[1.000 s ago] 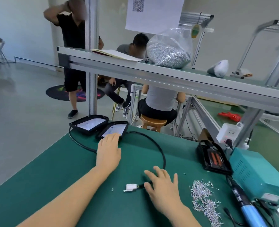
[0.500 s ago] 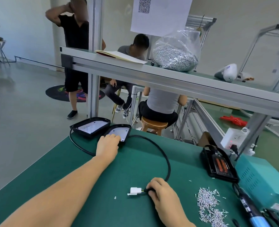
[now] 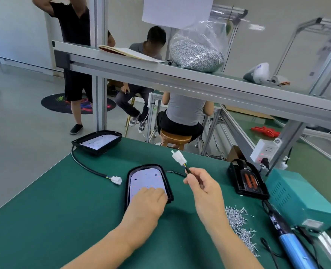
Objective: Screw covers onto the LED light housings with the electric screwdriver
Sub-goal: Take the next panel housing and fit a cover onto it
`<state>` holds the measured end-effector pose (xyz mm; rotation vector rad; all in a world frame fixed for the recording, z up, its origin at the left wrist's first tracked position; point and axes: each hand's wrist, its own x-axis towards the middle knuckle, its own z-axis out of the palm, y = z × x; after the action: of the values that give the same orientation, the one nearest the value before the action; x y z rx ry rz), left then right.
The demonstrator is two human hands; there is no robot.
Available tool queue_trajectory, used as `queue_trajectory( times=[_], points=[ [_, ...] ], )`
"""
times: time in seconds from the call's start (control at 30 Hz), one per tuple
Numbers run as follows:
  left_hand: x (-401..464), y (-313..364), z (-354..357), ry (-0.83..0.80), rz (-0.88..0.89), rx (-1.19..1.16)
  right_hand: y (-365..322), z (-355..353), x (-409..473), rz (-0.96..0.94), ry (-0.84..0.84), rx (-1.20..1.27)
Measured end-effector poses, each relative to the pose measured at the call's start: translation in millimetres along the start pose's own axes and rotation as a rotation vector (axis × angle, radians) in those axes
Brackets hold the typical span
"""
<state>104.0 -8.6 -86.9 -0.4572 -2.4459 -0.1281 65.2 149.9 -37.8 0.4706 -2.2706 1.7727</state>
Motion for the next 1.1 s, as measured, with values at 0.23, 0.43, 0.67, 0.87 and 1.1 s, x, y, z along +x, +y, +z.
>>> queue_trajectory(
  times=[0.23,0.43,0.67,0.87,1.1],
  points=[
    [-10.3,65.0,-5.6,0.014,0.002,-0.100,-5.1,14.6,-20.6,-0.004,-0.237,-0.173],
    [-21.8,86.6,-17.4,-0.054,-0.083,-0.201,3.6,11.9,-31.2,0.104,-0.377,-0.256],
    [-39.4,53.1,-63.2,0.305,-0.203,-0.551,15.4,-17.2,-62.5,-0.179,-0.439,-0.403],
    [-39.2,-17.8,-48.6,0.129,-1.007,-0.470,27.2,-41.6,-87.3,-0.439,-0.357,-0.394],
    [-40.6,-35.5,-14.4,-0.296,-1.076,-0.284,51.1,-66.6,-100.3,-0.656,-0.514,-0.682]
  ],
)
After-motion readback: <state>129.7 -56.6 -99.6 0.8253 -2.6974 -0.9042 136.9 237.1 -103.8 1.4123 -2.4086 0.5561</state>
